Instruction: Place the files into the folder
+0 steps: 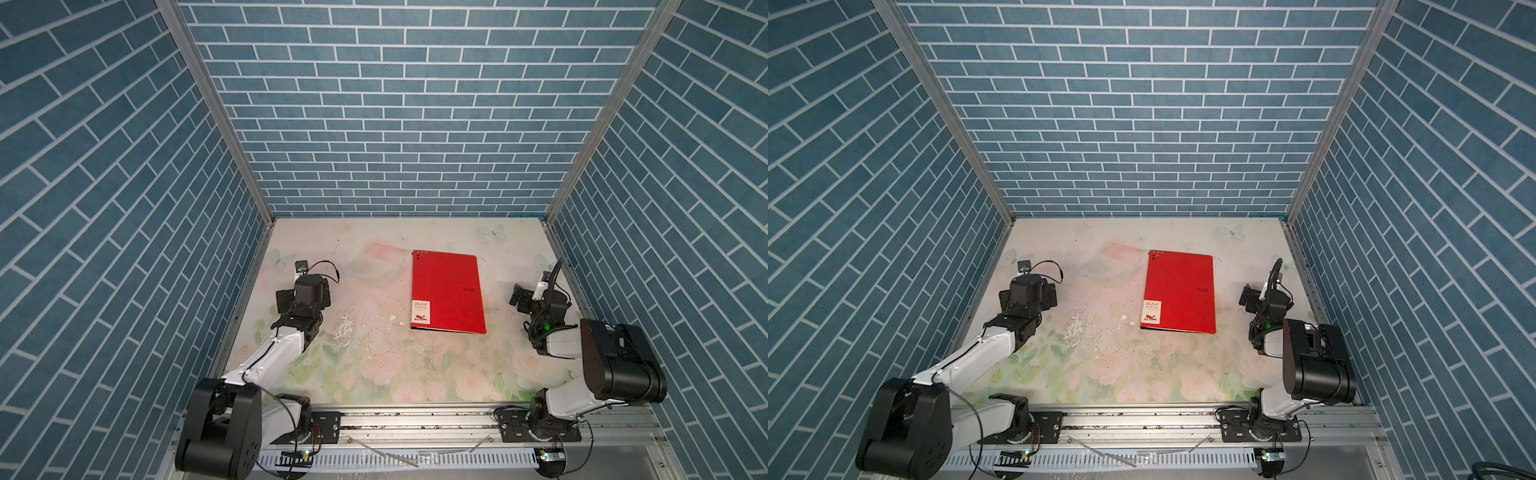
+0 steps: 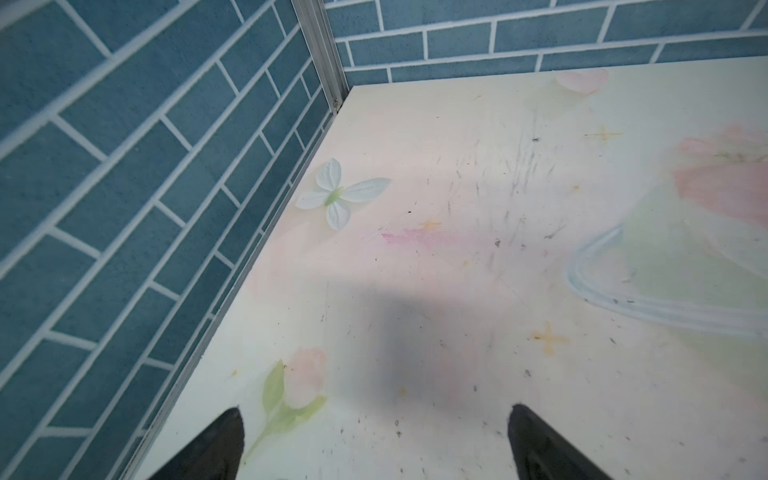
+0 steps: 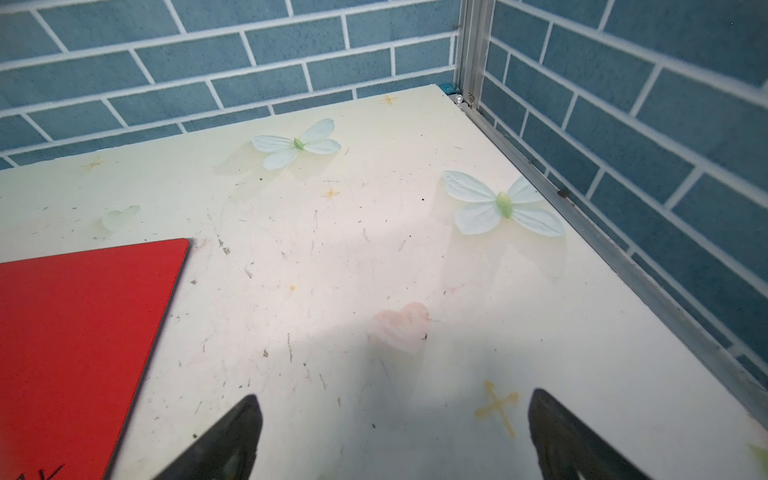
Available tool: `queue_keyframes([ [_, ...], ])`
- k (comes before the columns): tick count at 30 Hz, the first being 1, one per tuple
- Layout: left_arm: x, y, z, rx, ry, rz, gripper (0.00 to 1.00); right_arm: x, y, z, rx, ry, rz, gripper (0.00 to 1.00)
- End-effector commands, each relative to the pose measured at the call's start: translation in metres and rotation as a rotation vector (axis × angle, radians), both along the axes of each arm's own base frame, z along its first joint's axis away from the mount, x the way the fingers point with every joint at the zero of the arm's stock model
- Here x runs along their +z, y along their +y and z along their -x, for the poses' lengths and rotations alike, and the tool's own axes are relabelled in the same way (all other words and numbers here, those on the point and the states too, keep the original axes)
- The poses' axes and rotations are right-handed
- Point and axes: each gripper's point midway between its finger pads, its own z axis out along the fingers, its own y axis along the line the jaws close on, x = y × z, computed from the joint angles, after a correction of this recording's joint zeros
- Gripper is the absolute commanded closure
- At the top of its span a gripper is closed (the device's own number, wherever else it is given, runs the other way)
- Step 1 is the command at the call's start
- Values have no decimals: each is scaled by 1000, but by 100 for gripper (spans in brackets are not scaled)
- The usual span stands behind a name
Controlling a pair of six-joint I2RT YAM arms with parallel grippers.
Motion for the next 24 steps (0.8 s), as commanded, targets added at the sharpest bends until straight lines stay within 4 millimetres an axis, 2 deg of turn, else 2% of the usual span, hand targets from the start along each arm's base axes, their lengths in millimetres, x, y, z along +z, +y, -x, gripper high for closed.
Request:
queue_keyframes([
  [1,7,2,-19,-38,-121,-22,0,16,0,-12,20,-46,35,1],
  [5,4,-4,-33,-95,-227,-28,0,16,0,-12,20,-48,34,1],
  [9,-20,-4,-40,-137,-245,13,0,16,0,-11,20,-48,36,1],
  [24,-22,-6,-43,-176,-237,52,0,15,0,-12,23,-44,35,1],
])
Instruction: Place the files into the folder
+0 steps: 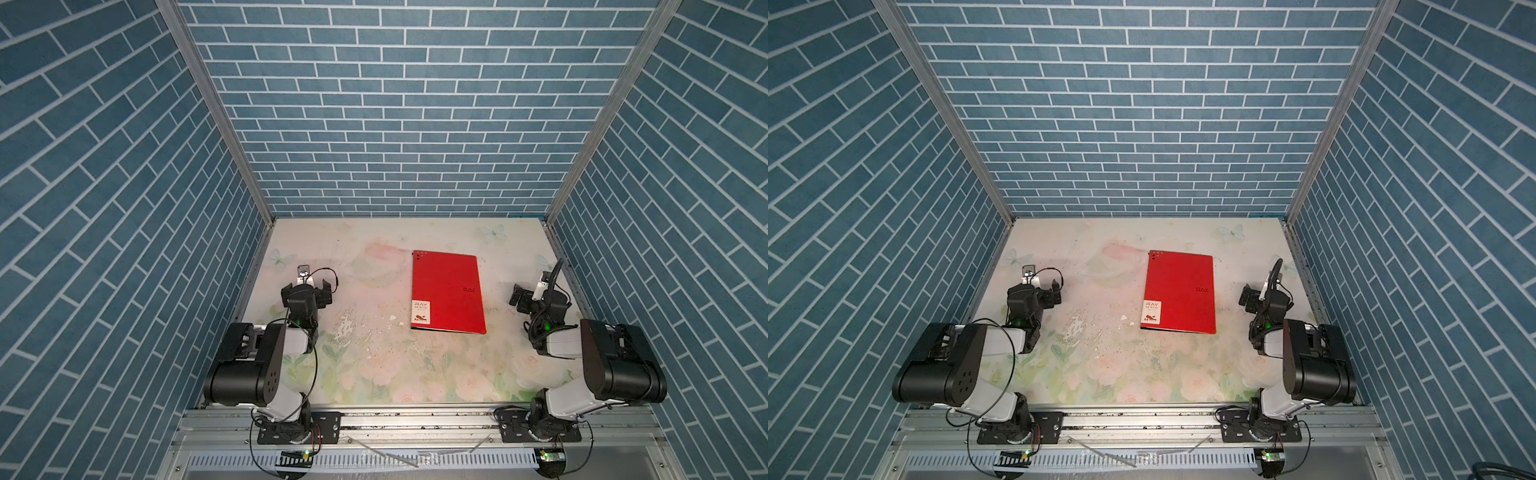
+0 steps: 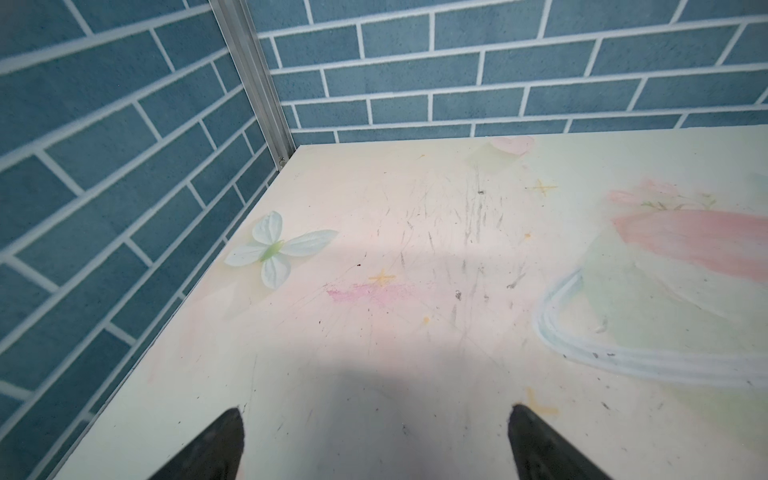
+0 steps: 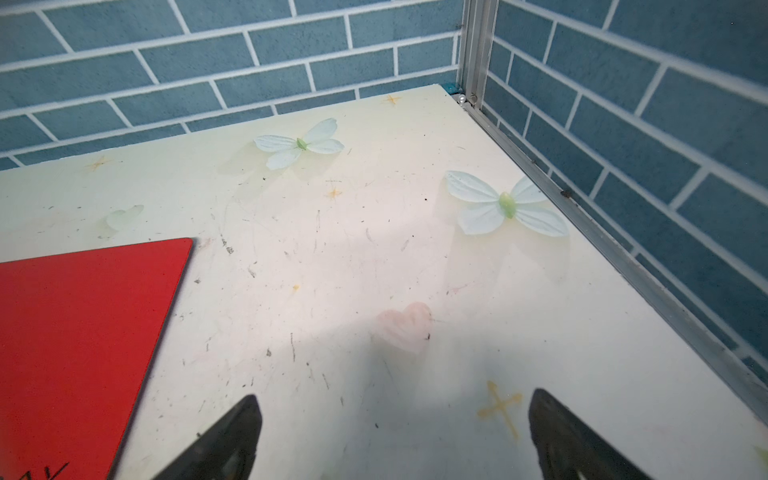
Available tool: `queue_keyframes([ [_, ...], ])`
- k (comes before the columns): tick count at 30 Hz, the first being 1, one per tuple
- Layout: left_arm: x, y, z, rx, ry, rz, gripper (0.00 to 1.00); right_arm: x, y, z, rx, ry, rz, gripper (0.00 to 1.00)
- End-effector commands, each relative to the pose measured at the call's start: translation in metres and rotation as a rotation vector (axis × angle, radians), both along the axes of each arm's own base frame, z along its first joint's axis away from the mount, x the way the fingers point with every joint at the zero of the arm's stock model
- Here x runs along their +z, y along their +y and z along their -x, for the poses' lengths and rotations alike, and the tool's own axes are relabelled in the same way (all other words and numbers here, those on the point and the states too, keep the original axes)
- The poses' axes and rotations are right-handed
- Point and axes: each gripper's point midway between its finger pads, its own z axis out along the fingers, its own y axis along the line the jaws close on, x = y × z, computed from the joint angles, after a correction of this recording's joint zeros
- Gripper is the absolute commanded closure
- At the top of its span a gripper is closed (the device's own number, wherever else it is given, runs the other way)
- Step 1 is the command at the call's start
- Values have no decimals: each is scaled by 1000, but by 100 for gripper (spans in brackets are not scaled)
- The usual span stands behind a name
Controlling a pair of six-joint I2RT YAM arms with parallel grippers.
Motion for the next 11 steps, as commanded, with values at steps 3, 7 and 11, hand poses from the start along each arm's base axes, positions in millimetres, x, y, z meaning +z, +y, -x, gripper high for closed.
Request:
queue_keyframes([
  [3,6,0,-2,-10,-25,-3,0,15,0,-12,18,-43,38,1],
  [7,6,0,-2,-8,-23,-4,0,14,0,-14,17,-29,48,1],
  [11,5,0,-1,-10,-22,-4,0,14,3,-14,19,-24,60,1],
])
